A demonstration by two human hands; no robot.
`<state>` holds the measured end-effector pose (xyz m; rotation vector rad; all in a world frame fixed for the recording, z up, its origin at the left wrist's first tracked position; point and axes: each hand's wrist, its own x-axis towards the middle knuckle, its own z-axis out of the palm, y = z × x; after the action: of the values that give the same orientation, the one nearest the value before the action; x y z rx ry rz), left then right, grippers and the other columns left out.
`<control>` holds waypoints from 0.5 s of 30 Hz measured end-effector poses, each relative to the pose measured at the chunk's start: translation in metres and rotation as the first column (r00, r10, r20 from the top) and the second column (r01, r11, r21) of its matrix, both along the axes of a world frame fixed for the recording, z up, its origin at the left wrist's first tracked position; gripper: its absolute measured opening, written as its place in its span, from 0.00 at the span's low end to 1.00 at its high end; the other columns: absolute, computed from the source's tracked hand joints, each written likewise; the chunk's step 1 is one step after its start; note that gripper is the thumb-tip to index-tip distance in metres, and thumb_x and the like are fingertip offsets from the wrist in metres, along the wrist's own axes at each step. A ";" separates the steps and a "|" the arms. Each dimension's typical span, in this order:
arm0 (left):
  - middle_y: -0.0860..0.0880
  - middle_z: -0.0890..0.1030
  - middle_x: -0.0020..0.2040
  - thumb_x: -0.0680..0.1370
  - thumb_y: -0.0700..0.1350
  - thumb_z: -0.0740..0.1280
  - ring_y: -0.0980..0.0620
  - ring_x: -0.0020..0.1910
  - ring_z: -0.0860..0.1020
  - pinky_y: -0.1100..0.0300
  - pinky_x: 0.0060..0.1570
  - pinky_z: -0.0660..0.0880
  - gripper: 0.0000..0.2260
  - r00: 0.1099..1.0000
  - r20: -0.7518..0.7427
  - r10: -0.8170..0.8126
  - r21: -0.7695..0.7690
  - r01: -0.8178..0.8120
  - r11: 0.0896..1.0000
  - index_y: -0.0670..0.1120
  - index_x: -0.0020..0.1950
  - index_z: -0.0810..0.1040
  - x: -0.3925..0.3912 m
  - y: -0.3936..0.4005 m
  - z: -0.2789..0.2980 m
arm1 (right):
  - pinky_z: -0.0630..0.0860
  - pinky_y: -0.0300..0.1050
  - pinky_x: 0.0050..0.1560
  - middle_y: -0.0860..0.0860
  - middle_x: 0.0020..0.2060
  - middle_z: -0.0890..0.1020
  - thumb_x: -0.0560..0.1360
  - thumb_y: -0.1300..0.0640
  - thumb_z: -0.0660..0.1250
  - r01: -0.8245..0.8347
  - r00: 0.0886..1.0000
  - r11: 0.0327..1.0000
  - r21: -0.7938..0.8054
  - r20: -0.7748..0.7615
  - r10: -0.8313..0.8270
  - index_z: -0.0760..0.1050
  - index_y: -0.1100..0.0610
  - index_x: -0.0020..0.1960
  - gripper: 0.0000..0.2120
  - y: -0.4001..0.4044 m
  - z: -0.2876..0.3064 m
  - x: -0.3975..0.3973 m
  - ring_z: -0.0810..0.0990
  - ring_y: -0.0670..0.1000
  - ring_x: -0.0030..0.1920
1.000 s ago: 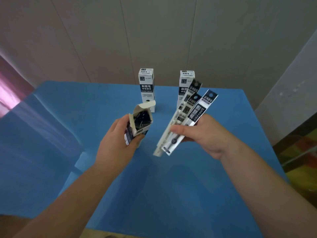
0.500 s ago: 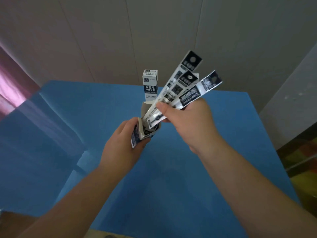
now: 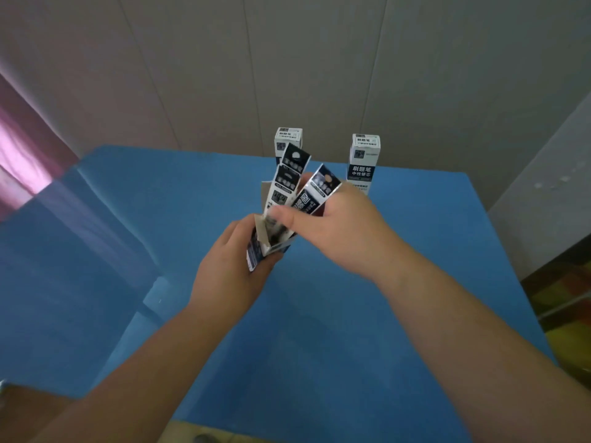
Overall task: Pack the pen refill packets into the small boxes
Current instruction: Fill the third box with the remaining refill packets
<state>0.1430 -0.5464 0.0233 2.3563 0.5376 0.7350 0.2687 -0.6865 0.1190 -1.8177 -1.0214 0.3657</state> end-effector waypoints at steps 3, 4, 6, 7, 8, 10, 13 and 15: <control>0.66 0.74 0.53 0.74 0.56 0.69 0.60 0.50 0.76 0.58 0.44 0.76 0.16 1.000 0.005 -0.017 0.007 0.017 1.000 0.61 0.60 0.71 0.000 0.000 0.000 | 0.74 0.34 0.32 0.41 0.36 0.83 0.73 0.46 0.74 0.060 0.996 0.998 -0.014 0.073 -0.059 0.80 0.48 0.43 0.06 0.002 0.004 -0.001 0.81 0.41 0.36; 0.66 0.74 0.53 0.74 0.55 0.70 0.60 0.50 0.76 0.58 0.44 0.76 0.17 1.000 0.007 -0.025 0.010 0.025 1.000 0.61 0.60 0.71 0.000 0.000 -0.001 | 0.74 0.34 0.32 0.41 0.35 0.83 0.73 0.48 0.75 0.080 0.993 0.996 -0.032 0.089 -0.077 0.80 0.46 0.41 0.05 0.004 0.003 -0.002 0.80 0.41 0.36; 0.64 0.75 0.55 0.74 0.55 0.71 0.60 0.53 0.77 0.58 0.47 0.76 0.17 0.999 0.000 -0.037 0.005 0.037 0.999 0.61 0.61 0.72 0.001 -0.001 -0.001 | 0.70 0.34 0.29 0.40 0.31 0.81 0.73 0.50 0.74 0.096 0.985 0.987 -0.132 0.158 -0.075 0.77 0.44 0.35 0.10 0.008 -0.002 -0.006 0.79 0.40 0.35; 0.64 0.75 0.56 0.74 0.55 0.72 0.60 0.53 0.77 0.58 0.47 0.76 0.17 0.999 -0.005 -0.039 0.003 0.039 0.999 0.61 0.61 0.72 0.001 -0.001 -0.001 | 0.67 0.35 0.28 0.42 0.29 0.79 0.74 0.50 0.73 0.098 0.974 0.975 -0.200 0.220 -0.053 0.74 0.45 0.33 0.12 0.011 -0.005 -0.008 0.78 0.42 0.34; 0.64 0.75 0.57 0.74 0.56 0.72 0.60 0.54 0.77 0.57 0.48 0.76 0.18 0.999 -0.009 -0.041 0.007 0.041 0.999 0.61 0.62 0.72 0.001 -0.002 0.000 | 0.66 0.38 0.29 0.43 0.29 0.77 0.74 0.51 0.71 0.097 0.958 0.959 -0.265 0.288 -0.017 0.72 0.47 0.33 0.13 0.013 -0.007 -0.008 0.77 0.44 0.34; 0.63 0.75 0.56 0.74 0.58 0.70 0.59 0.53 0.77 0.56 0.47 0.77 0.17 0.999 -0.008 -0.049 0.017 0.049 0.999 0.60 0.61 0.72 0.002 -0.003 0.001 | 0.67 0.42 0.31 0.45 0.32 0.77 0.74 0.53 0.71 0.077 0.928 0.935 -0.345 0.367 0.059 0.73 0.49 0.35 0.11 0.014 -0.003 -0.008 0.77 0.49 0.36; 0.63 0.75 0.55 0.74 0.58 0.69 0.59 0.52 0.77 0.57 0.45 0.76 0.17 0.999 0.000 -0.049 0.012 0.049 0.999 0.60 0.61 0.72 0.001 -0.002 0.001 | 0.69 0.41 0.34 0.44 0.36 0.78 0.71 0.52 0.75 0.018 0.923 0.941 -0.337 0.368 0.114 0.78 0.49 0.43 0.06 0.009 0.009 -0.005 0.77 0.44 0.39; 0.63 0.75 0.56 0.74 0.56 0.70 0.59 0.53 0.77 0.57 0.45 0.76 0.18 0.999 -0.004 -0.040 0.018 0.040 0.999 0.59 0.62 0.72 0.001 0.000 0.000 | 0.70 0.40 0.36 0.42 0.39 0.79 0.71 0.50 0.76 0.010 0.921 0.960 -0.281 0.377 0.100 0.79 0.47 0.47 0.07 0.006 0.014 -0.004 0.77 0.44 0.40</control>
<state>0.1436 -0.5466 0.0229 2.3786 0.4858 0.7206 0.2644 -0.6801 0.1334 -2.1796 -1.3408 0.1826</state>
